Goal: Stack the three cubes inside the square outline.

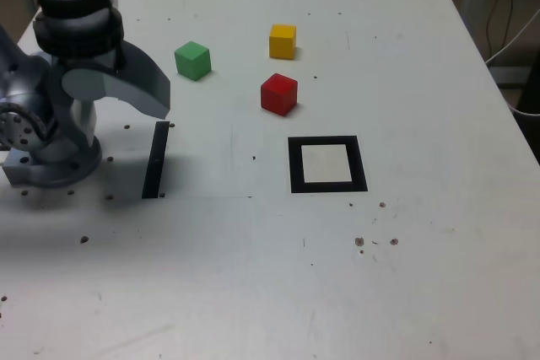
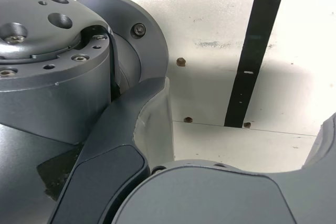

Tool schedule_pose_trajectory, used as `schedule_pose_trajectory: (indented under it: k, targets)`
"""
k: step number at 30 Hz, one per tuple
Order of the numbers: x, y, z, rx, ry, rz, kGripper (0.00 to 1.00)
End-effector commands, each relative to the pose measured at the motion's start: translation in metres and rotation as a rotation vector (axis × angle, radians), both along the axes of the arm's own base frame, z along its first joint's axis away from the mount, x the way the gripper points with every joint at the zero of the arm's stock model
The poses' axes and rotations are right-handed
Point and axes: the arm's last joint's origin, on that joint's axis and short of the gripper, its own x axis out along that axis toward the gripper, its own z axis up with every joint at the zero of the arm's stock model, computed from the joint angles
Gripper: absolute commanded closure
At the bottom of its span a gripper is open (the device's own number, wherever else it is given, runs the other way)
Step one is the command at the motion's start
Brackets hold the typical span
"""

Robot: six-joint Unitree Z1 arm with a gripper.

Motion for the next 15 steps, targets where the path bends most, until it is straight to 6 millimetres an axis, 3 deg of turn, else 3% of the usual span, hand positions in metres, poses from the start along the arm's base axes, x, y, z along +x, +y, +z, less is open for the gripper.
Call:
schedule_pose_trajectory:
  k: [1, 15]
  targets:
    - [-0.002, 0.000, 0.000, -0.003, -0.006, 0.002, 0.01]
    - [0.017, 0.002, 0.016, 0.061, -0.072, -0.024, 0.01]
